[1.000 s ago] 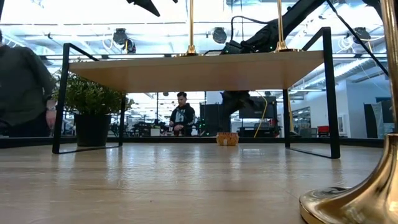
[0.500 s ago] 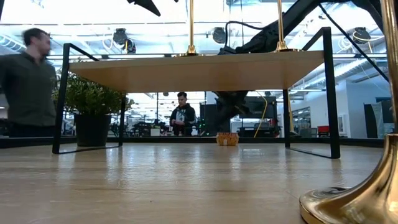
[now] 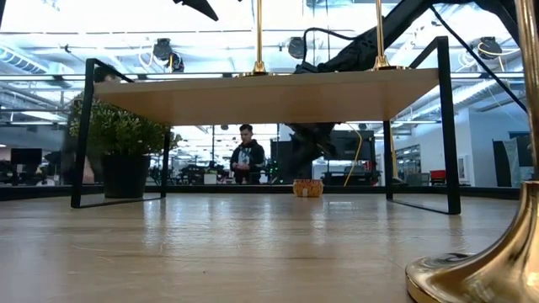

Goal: Pick & Place candle stick holders
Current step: Put the scented candle on the shelf

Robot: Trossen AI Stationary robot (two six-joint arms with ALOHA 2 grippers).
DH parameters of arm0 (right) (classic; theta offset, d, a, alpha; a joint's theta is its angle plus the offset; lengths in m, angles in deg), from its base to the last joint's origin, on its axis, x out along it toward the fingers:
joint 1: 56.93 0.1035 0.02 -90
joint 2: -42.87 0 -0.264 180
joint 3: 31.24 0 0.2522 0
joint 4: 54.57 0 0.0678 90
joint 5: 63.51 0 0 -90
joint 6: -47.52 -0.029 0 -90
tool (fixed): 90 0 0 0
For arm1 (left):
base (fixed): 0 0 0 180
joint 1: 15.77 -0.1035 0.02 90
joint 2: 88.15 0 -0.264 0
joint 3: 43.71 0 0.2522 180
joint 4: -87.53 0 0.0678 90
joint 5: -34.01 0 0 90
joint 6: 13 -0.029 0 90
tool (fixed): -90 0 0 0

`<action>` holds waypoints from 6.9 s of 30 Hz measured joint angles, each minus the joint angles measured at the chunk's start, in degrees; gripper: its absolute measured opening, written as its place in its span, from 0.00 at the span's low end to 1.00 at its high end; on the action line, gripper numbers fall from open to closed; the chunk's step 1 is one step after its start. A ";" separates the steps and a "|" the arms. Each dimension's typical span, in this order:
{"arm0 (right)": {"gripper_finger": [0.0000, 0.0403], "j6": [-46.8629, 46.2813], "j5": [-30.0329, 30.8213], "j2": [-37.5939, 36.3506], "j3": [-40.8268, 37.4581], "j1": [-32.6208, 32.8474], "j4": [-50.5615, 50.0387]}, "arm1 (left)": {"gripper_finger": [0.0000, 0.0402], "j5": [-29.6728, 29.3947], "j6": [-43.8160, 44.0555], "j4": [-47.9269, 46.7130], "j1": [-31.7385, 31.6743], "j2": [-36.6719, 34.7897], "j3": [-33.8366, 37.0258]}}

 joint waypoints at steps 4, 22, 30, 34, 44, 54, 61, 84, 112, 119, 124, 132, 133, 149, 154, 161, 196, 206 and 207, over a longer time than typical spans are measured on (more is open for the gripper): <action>0.00 0.68 1.64 0.07 -0.02 -0.08 -1.74 | 0.99 0.00 0.23 0.00 0.10 0.00 0.00; 0.00 2.24 5.71 0.04 0.00 -0.35 -7.60 | 0.99 -0.02 0.42 0.37 0.18 0.00 0.00; 0.00 3.46 7.88 0.04 0.00 -1.56 -12.12 | 0.99 -0.02 0.05 0.44 0.16 0.00 0.00; 0.00 3.49 10.38 -0.25 0.00 -2.03 -13.34 | 0.99 -0.03 0.07 0.46 0.16 0.00 0.00; 0.00 3.69 12.25 -1.58 0.00 -3.99 -17.12 | 0.99 -0.38 0.10 0.48 0.64 0.00 0.00; 0.00 3.90 15.15 -2.35 -0.02 -5.55 -22.14 | 0.99 -0.48 -1.23 0.46 0.62 0.00 0.00; 0.00 3.53 16.92 -2.74 0.00 -5.67 -25.75 | 0.99 -0.48 -1.48 0.46 0.62 0.00 0.00; 0.00 -2.10 1.40 -5.92 -0.11 -6.88 -15.97 | 0.99 -1.53 -2.92 0.44 0.64 0.00 0.00; 0.00 2.61 9.11 -0.63 0.00 -5.64 -19.18 | 0.99 -2.03 -1.63 0.35 1.49 0.00 0.00; 0.00 3.68 12.36 -0.63 0.00 -6.40 -23.28 | 0.99 -2.03 -1.75 0.35 1.71 0.00 0.00; 0.00 3.62 13.69 -0.63 0.00 -7.18 -26.96 | 0.99 -2.03 -1.88 0.35 1.71 0.00 0.00; 0.00 2.69 16.72 -0.90 -0.01 -8.27 -30.06 | 0.99 -2.02 -1.88 0.39 1.71 0.00 0.00; 0.00 2.20 16.79 -0.96 0.00 -8.46 -30.16 | 0.99 -2.01 -1.88 0.39 1.71 0.00 0.00; 0.00 -1.65 16.41 -19.73 -0.02 -9.94 -14.63 | 0.99 -1.48 -4.26 0.39 1.80 0.00 0.00; 0.00 -2.14 18.13 -26.67 -0.02 -10.80 -10.65 | 0.99 -0.01 -4.90 0.39 1.80 0.00 0.00; 0.00 -2.60 20.81 -31.18 0.02 -11.90 -17.18 | 0.99 0.50 -5.64 -1.22 2.13 -0.55 0.00; 0.89 -4.07 8.74 -8.38 -0.07 -22.88 -39.45 | 0.99 1.99 -5.72 -4.42 0.90 -1.16 -0.02; 0.92 -7.91 3.10 -8.35 0.00 -22.25 -34.28 | 0.99 2.02 -5.77 -4.42 0.90 -1.16 -0.02; 0.92 -8.35 2.61 -8.26 0.00 -22.23 -33.93 | 0.99 2.03 -5.75 -4.44 0.99 -1.16 -0.02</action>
